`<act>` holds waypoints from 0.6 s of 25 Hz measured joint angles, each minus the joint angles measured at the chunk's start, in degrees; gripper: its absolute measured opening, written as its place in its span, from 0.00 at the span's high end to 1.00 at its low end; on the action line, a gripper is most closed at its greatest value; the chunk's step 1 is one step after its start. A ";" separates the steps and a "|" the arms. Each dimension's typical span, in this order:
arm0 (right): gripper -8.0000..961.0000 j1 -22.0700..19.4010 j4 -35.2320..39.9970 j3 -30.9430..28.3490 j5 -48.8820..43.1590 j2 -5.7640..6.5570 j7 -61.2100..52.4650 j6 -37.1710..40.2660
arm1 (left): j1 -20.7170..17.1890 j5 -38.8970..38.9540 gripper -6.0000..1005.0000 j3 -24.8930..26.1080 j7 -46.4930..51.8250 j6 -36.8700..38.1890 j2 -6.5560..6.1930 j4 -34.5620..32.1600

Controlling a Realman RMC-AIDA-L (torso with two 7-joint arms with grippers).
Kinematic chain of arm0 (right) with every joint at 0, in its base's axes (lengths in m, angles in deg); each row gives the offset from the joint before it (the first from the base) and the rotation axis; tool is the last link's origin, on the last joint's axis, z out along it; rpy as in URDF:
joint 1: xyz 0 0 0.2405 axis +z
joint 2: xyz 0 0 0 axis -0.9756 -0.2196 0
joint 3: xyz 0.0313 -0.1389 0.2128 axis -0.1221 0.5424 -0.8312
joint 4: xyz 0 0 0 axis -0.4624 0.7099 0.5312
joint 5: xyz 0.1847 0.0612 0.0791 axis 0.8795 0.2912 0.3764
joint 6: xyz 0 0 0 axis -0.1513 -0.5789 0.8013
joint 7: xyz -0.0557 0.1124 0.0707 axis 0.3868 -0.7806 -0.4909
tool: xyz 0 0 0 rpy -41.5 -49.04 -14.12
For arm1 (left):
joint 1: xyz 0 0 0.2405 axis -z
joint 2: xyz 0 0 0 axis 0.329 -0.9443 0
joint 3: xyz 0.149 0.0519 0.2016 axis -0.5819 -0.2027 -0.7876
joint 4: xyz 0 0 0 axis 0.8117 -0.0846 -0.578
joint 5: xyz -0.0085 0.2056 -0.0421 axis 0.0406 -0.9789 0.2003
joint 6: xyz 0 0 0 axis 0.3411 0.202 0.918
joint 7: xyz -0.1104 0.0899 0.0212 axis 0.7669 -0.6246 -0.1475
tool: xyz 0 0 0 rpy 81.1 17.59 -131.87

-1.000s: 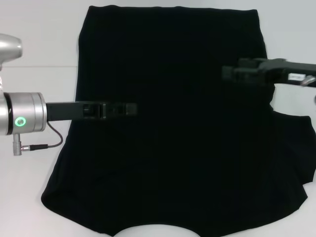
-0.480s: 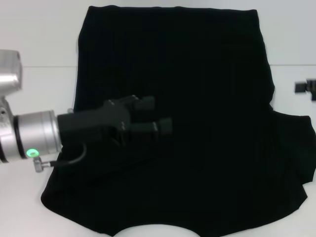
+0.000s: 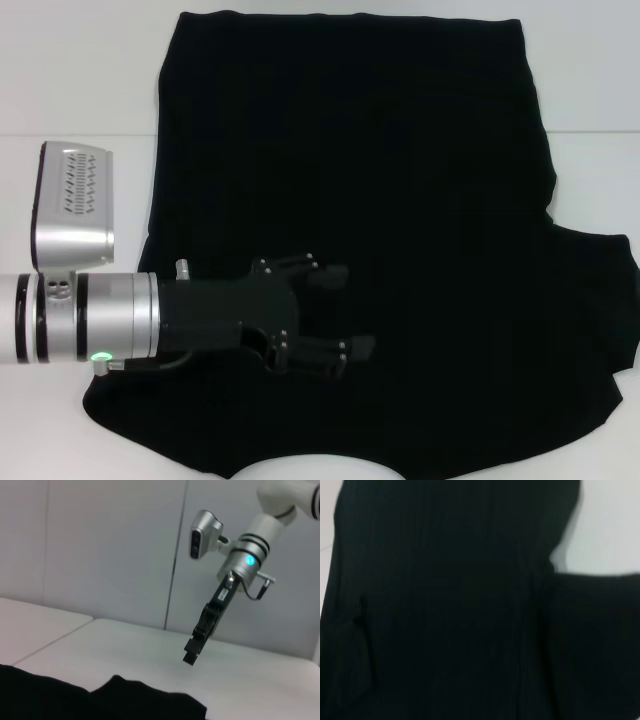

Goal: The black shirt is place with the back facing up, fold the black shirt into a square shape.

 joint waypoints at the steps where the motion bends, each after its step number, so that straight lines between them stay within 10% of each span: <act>1: 0.09 -0.02 -0.13 -0.01 -0.25 0.06 -0.48 0.88 | 0.02 -0.25 0.08 -0.07 -0.45 -0.02 0.00 -0.03; 15: 0.10 1.56 -6.90 1.24 -5.33 -0.22 -2.69 -1.46 | 0.34 -1.92 0.10 -1.70 -2.07 -3.06 0.03 -0.10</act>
